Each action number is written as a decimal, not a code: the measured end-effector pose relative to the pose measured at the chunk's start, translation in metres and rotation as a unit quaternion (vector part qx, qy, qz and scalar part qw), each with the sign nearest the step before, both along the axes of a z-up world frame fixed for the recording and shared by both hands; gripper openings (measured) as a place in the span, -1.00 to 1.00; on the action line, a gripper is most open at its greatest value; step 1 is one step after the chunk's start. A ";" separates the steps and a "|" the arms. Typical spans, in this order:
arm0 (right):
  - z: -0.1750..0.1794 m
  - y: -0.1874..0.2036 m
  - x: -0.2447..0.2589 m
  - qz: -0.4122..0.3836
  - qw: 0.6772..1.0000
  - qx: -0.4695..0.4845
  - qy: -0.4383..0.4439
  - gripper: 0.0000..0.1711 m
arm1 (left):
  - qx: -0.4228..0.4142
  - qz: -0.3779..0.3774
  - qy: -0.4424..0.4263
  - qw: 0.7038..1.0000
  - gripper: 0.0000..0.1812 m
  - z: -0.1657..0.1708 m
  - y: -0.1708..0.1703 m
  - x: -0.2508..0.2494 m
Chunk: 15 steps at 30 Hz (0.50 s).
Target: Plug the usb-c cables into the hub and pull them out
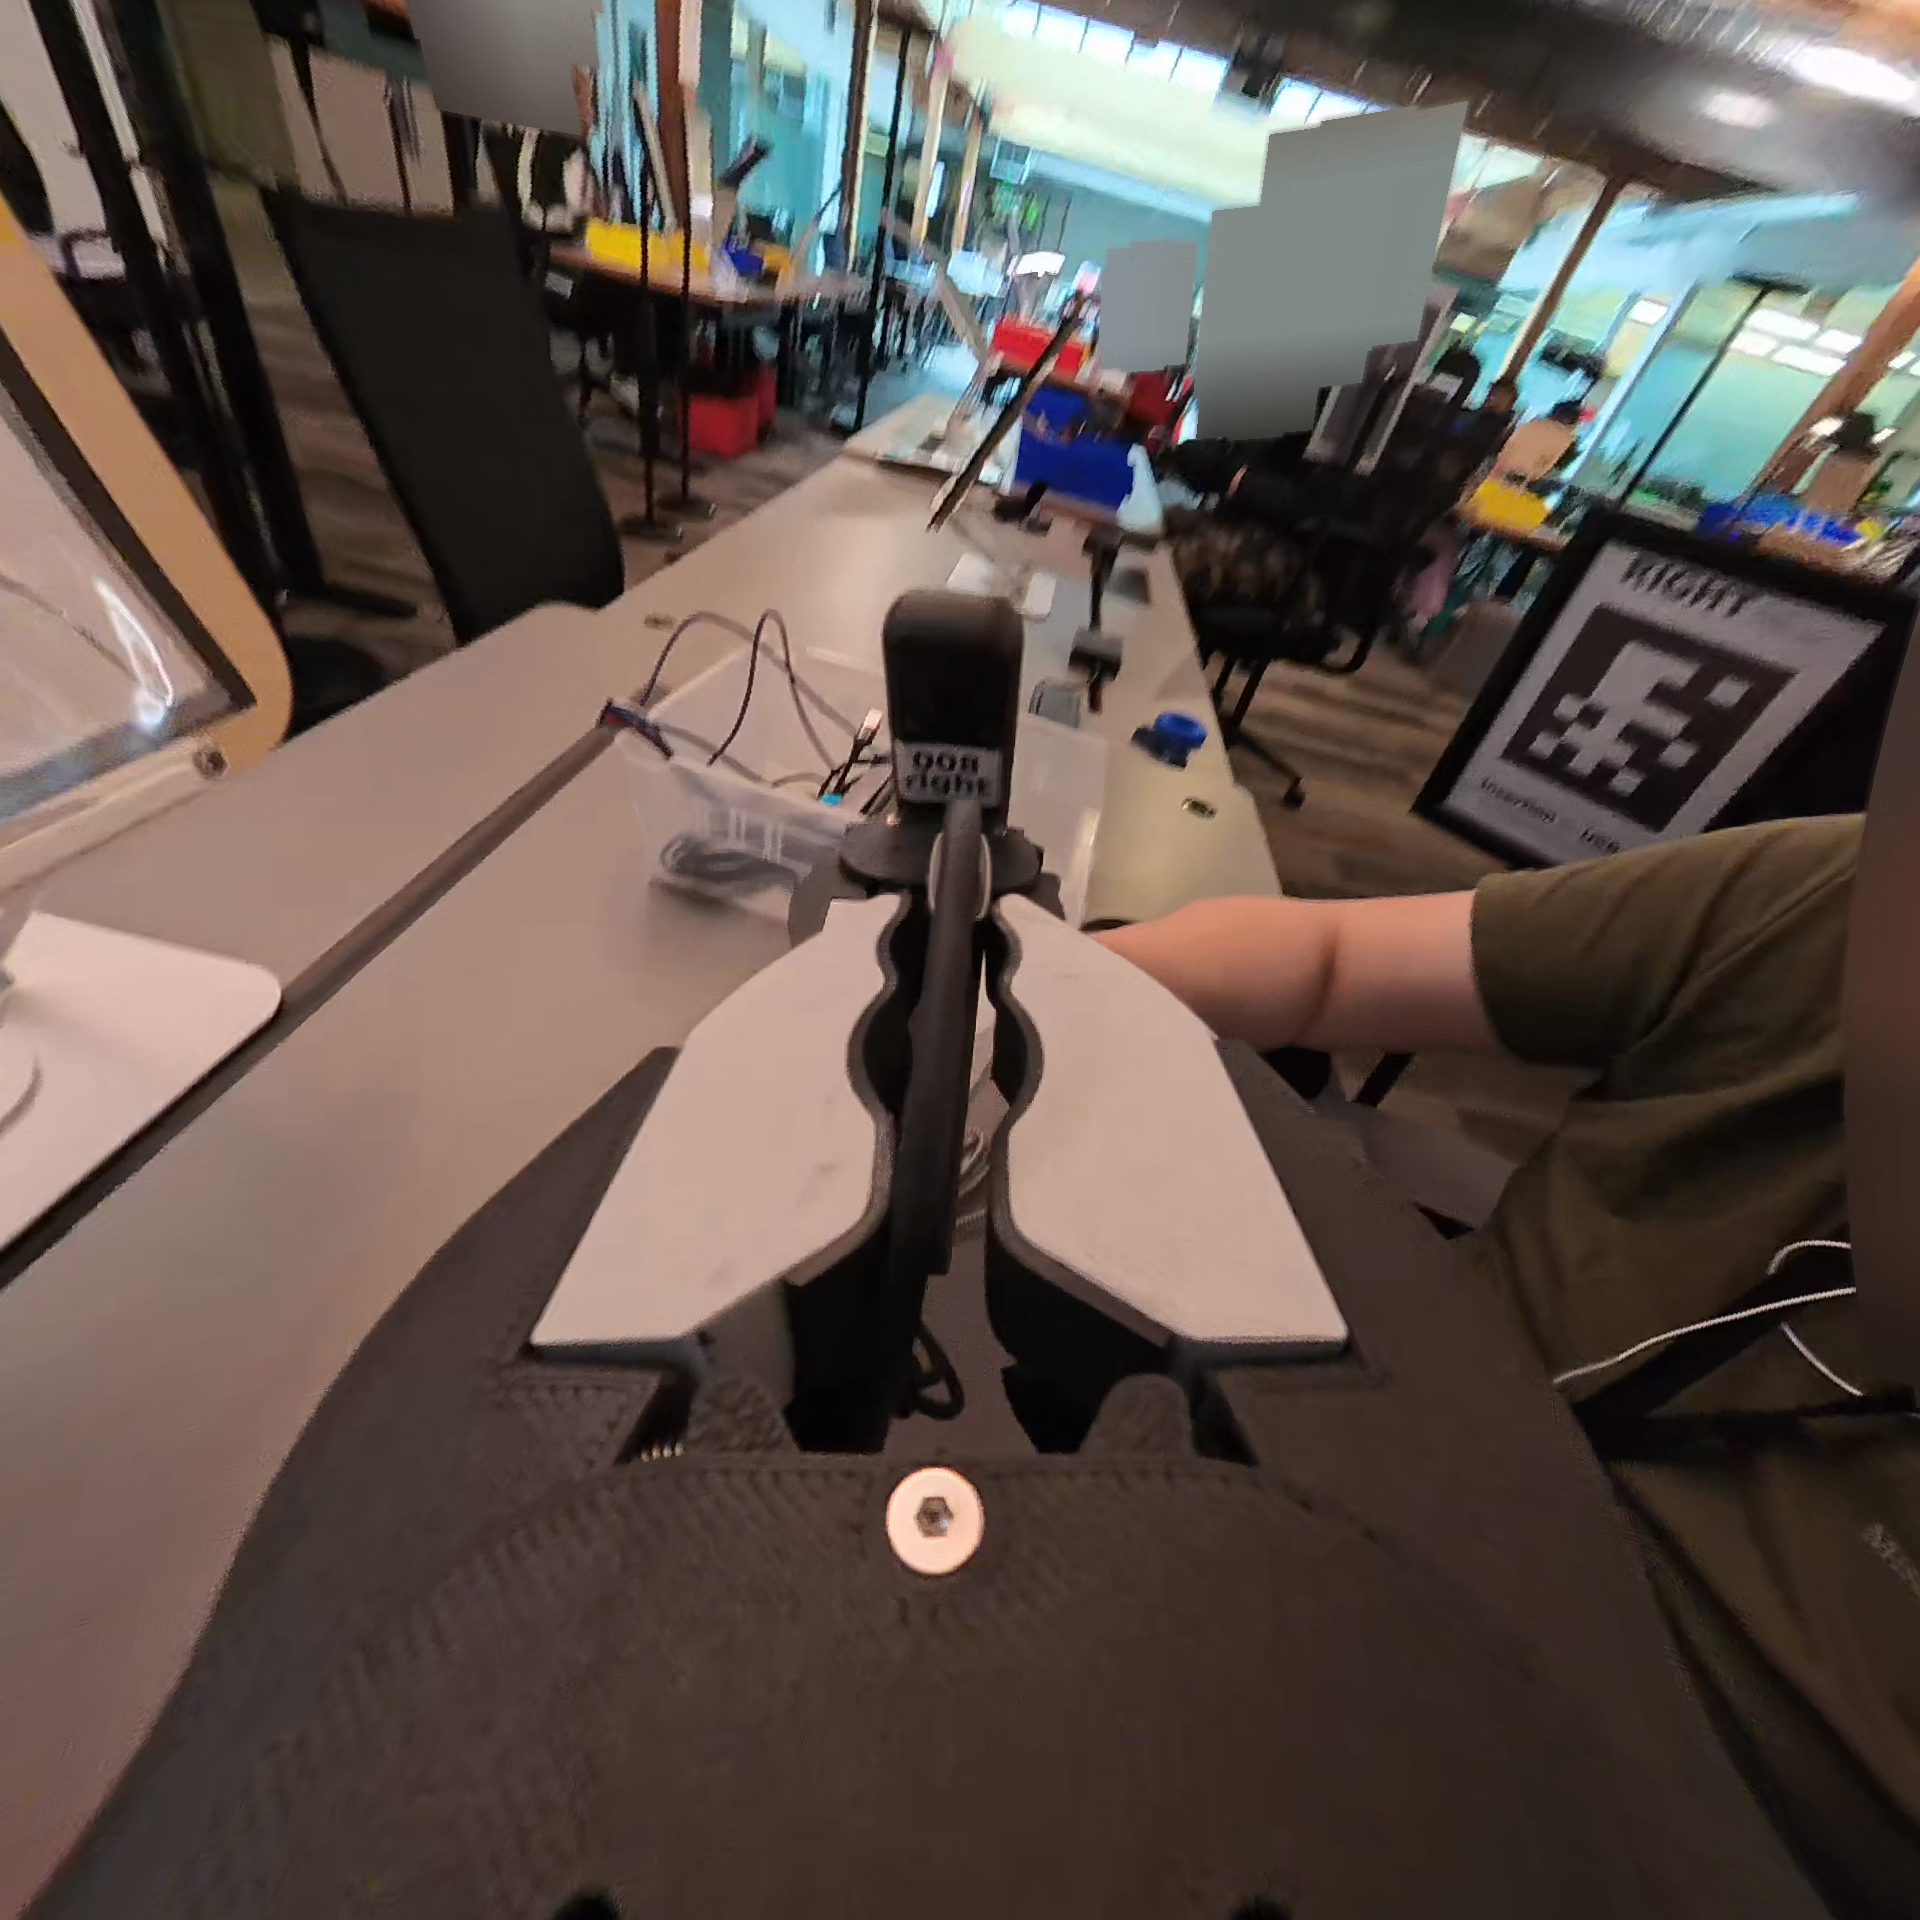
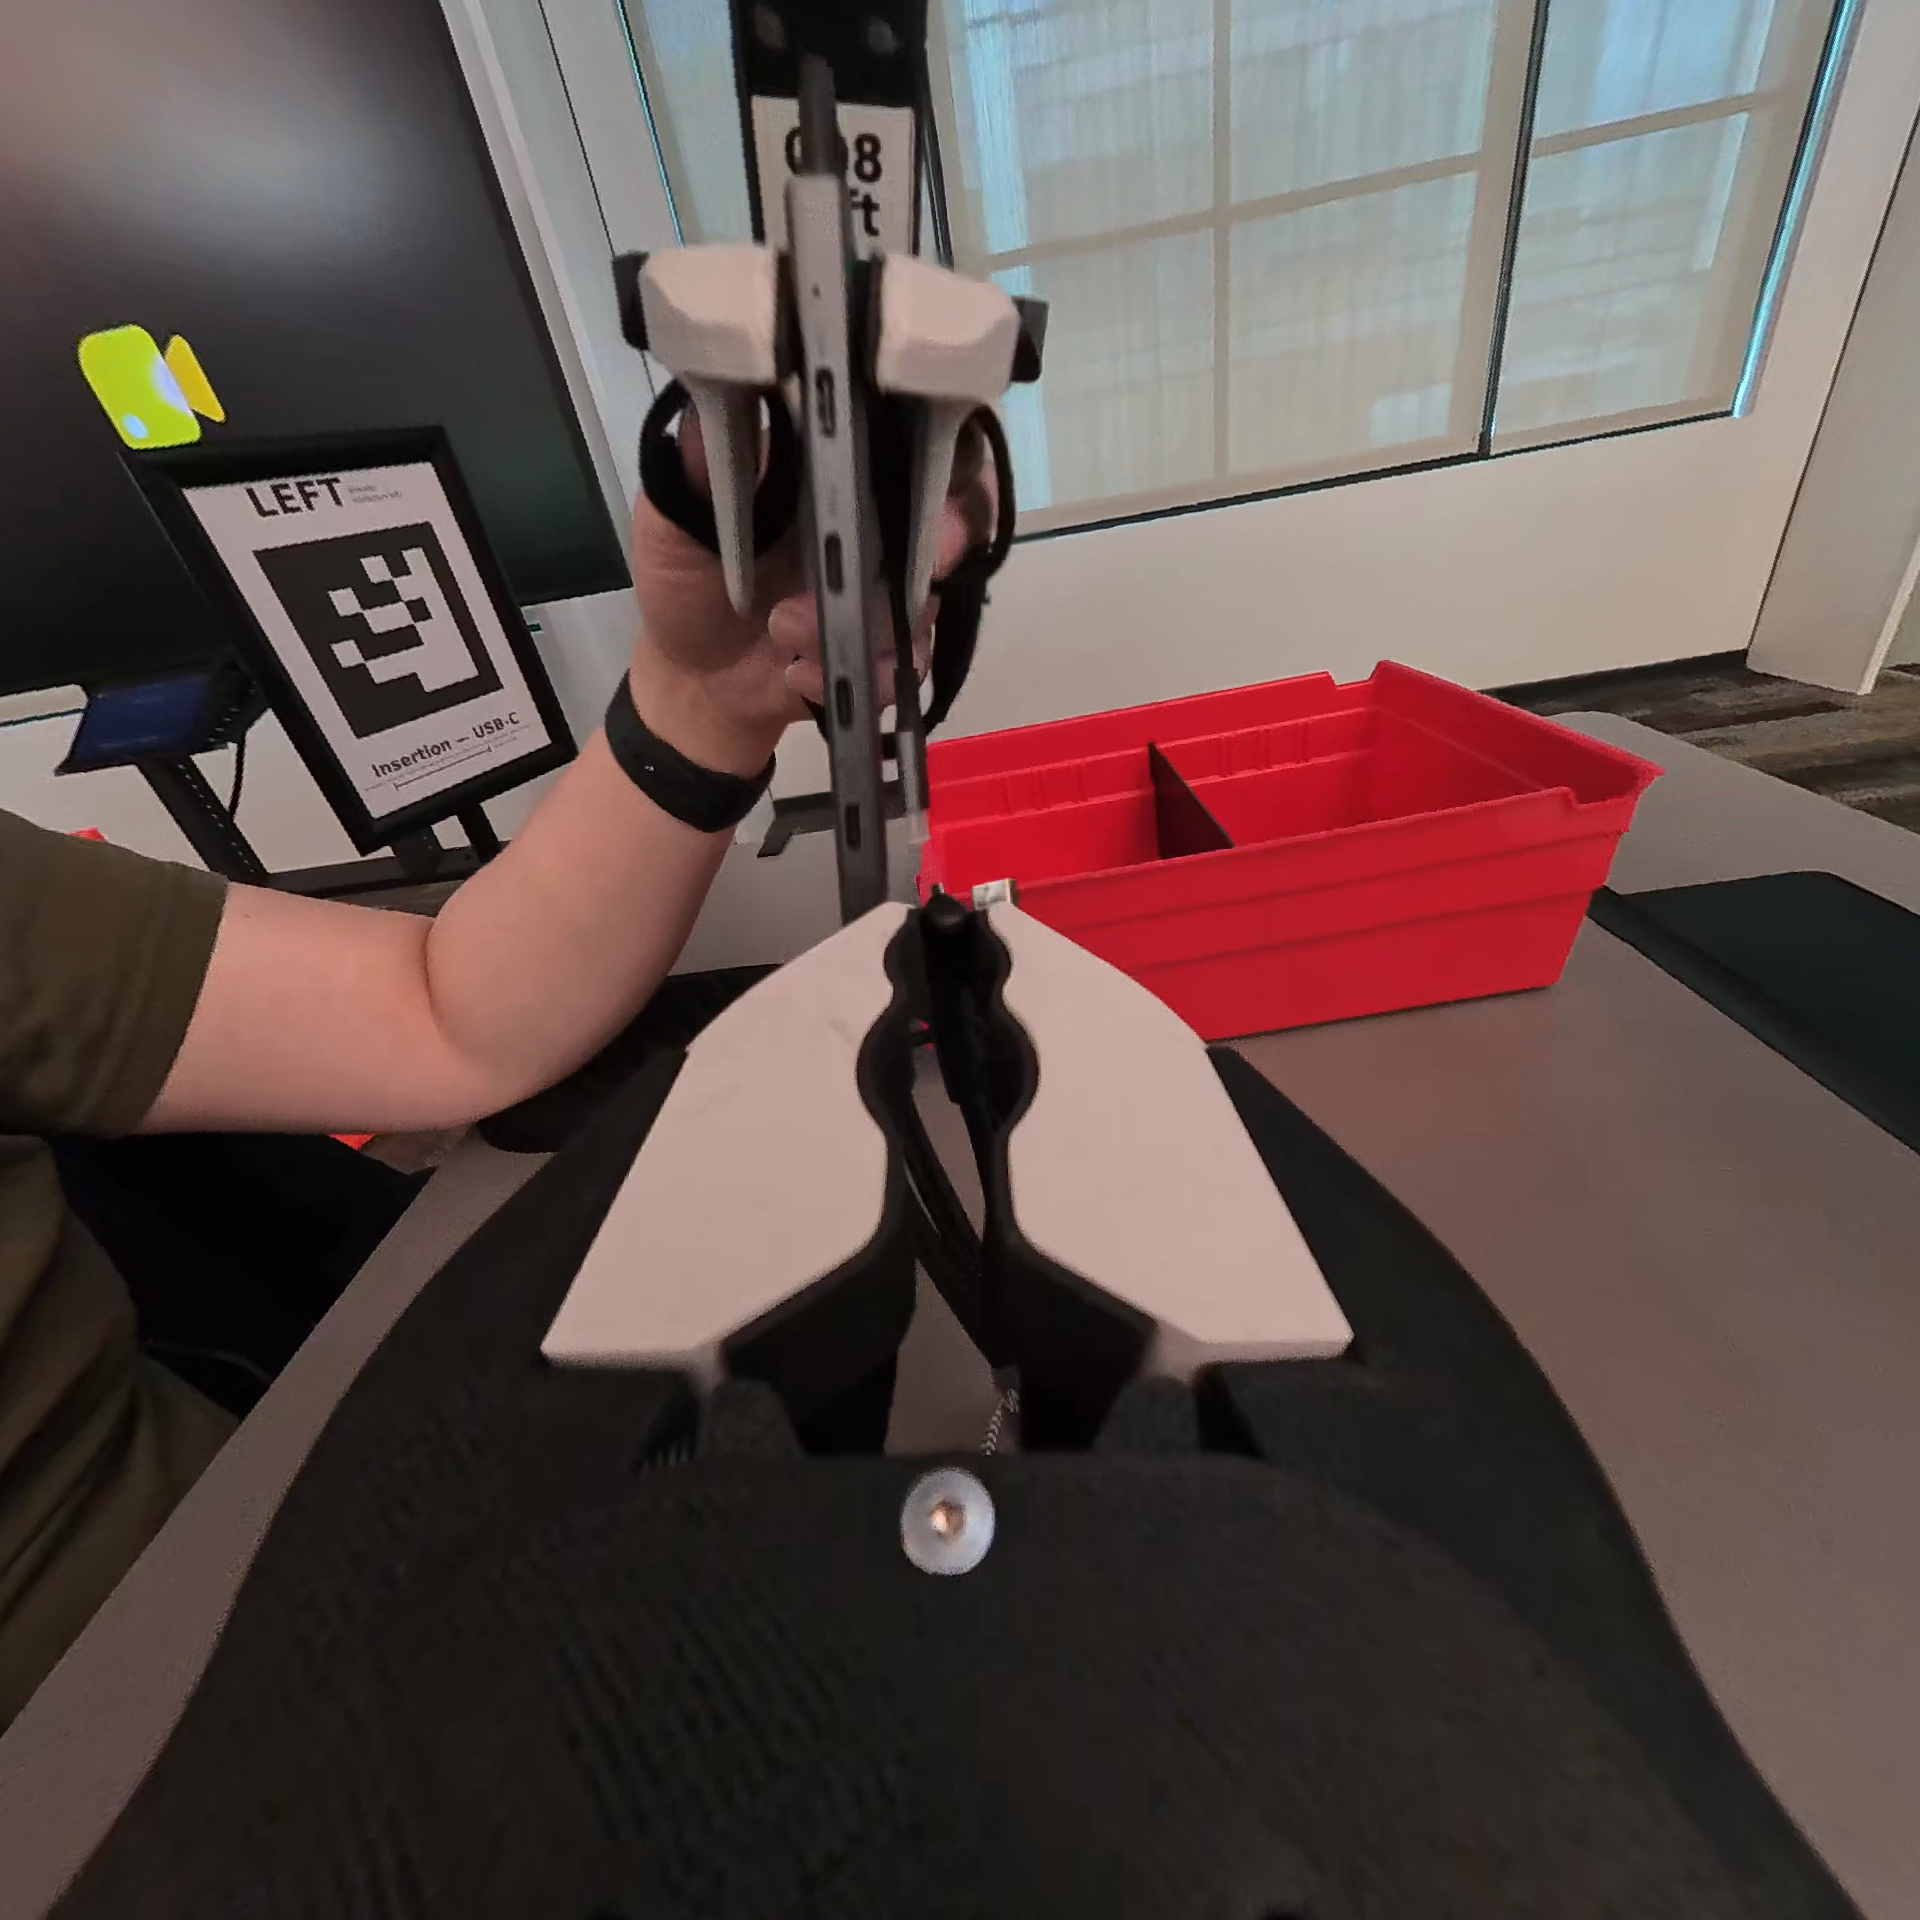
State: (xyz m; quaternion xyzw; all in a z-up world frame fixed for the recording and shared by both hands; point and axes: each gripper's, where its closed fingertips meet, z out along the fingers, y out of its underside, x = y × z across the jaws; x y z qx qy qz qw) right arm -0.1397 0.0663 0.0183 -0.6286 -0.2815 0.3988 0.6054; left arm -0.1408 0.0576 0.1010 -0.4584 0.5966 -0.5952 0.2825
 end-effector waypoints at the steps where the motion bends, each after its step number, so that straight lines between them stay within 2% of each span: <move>1: 0.001 -0.001 -0.001 0.001 1.000 -0.001 -0.001 -0.90 | -0.005 -0.003 -0.015 1.000 -0.90 0.005 0.001 -0.003; 7: 0.011 -0.009 -0.010 0.020 1.000 -0.010 -0.009 -0.90 | -0.007 0.002 -0.033 0.999 -0.90 0.014 0.009 -0.015; 15: 0.003 -0.008 -0.016 0.024 0.998 -0.046 -0.020 -0.90 | -0.004 0.004 -0.030 1.000 -0.90 0.013 0.007 -0.013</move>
